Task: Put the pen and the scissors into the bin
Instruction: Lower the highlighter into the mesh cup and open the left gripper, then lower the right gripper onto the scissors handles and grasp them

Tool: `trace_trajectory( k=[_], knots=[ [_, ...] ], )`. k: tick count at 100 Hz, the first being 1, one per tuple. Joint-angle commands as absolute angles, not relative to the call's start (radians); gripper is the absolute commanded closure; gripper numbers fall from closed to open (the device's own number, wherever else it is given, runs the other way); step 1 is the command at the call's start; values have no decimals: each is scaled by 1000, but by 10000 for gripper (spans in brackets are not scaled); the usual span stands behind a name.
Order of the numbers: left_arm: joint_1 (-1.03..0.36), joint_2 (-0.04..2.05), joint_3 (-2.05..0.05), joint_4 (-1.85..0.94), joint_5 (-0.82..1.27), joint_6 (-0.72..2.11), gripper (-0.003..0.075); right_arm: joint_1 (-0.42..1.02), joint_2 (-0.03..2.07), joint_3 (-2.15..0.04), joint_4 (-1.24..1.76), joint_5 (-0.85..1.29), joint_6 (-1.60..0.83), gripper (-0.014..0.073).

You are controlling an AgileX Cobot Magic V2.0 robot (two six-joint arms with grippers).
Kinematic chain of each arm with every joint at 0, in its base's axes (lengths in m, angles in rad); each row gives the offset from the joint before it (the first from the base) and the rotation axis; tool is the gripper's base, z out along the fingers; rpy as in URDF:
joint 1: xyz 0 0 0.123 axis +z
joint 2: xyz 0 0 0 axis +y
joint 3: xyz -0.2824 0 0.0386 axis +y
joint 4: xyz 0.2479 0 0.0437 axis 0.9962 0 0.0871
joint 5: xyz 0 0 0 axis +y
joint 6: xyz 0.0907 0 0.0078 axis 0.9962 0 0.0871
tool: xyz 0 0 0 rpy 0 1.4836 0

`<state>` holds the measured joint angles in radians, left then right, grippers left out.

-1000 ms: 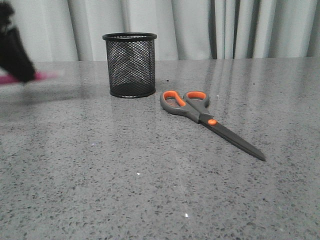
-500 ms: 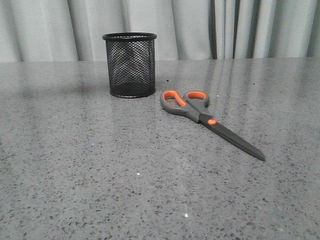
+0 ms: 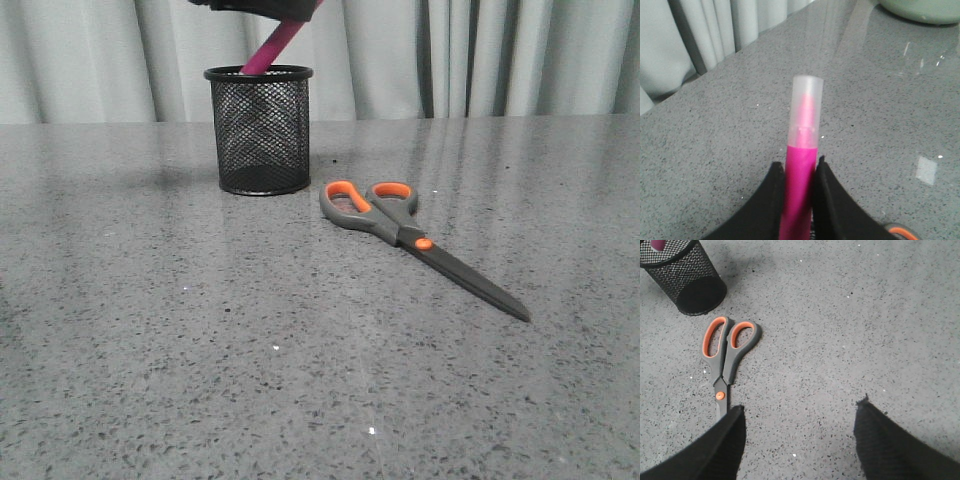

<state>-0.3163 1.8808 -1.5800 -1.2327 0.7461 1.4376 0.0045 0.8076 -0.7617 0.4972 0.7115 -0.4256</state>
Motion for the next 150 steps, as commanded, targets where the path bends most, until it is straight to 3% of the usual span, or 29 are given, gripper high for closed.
trace_trajectory(
  k=[1, 12, 29, 42, 61, 68, 78, 113, 135, 150],
  knots=[
    [-324, 1834, -1609, -1293, 742, 1439, 738, 0, 807, -797, 511, 668, -441, 171],
    [-324, 1834, -1609, -1290, 746, 1439, 694, 0, 807, -797, 511, 668, -441, 171],
    [-317, 1834, -1609, -1281, 746, 1439, 444, 0, 807, -797, 511, 668, -441, 171],
    [-296, 1834, -1620, -1291, 766, 1437, 361, 0, 807, -797, 511, 668, -441, 171],
    [-235, 1788, -1649, -1296, 871, 1435, 412, 0, 807, -797, 511, 642, -441, 171],
    [-203, 1749, -1653, -1283, 906, 1434, 507, 0, 807, -797, 511, 642, -441, 171],
    [-157, 1679, -1653, -1264, 950, 1434, 743, 0, 807, -797, 523, 645, -441, 171],
    [-16, 1405, -1599, -1152, 905, 1294, 740, 53, 898, -860, 608, 754, -534, 171],
    [-11, 1158, -1291, -1069, 575, 1275, 740, 169, 1064, -1012, 585, 883, -546, 173],
    [-11, 1015, -1076, -1073, 474, 1275, 740, 243, 1170, -1093, 558, 891, -528, 214]
  ],
)
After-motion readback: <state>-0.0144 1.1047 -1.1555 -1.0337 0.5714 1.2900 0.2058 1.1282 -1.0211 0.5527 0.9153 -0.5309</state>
